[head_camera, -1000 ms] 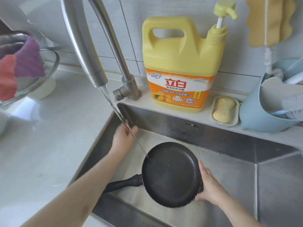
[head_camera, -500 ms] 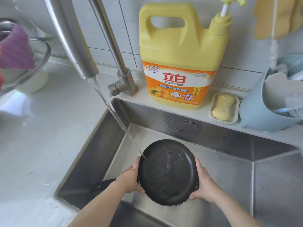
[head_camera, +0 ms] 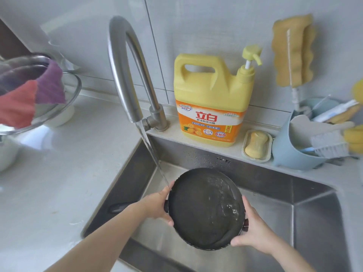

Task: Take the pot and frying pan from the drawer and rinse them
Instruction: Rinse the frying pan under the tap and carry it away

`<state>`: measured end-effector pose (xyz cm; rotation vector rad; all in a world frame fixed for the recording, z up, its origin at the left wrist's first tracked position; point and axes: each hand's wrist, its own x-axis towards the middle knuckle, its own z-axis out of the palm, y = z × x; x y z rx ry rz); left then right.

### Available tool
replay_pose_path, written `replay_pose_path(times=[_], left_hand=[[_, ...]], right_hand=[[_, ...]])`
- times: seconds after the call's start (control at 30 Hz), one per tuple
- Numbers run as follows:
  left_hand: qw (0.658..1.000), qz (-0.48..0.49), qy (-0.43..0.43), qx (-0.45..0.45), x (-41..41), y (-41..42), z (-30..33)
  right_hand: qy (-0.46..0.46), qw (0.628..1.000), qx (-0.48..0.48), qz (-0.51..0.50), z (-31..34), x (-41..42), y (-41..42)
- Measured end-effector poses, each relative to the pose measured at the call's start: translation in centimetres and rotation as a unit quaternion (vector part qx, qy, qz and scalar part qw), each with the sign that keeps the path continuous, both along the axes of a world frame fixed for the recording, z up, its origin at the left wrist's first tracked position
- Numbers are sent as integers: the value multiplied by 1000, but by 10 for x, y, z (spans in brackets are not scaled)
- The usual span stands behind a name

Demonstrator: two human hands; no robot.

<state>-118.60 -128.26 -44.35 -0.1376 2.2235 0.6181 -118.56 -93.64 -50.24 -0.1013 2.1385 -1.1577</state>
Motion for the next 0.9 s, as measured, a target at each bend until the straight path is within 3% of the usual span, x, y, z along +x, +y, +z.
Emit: replay_pose_path(times=[0.23,0.4,0.73,0.9], left_hand=[[998,-3,0,55,3,0,59],[997,-3,21,69,10,-1,96],[997,27,56,49,31,-41,169],[991,31,125,-40,40,-62,193]], right_hand=[[29,999,-7,-22,57,7,8],[-2,999,-40,-2,102,1,7],[11,995,-60,74,152,-11,-43],[24,994,-84,67,154,-4,-74]])
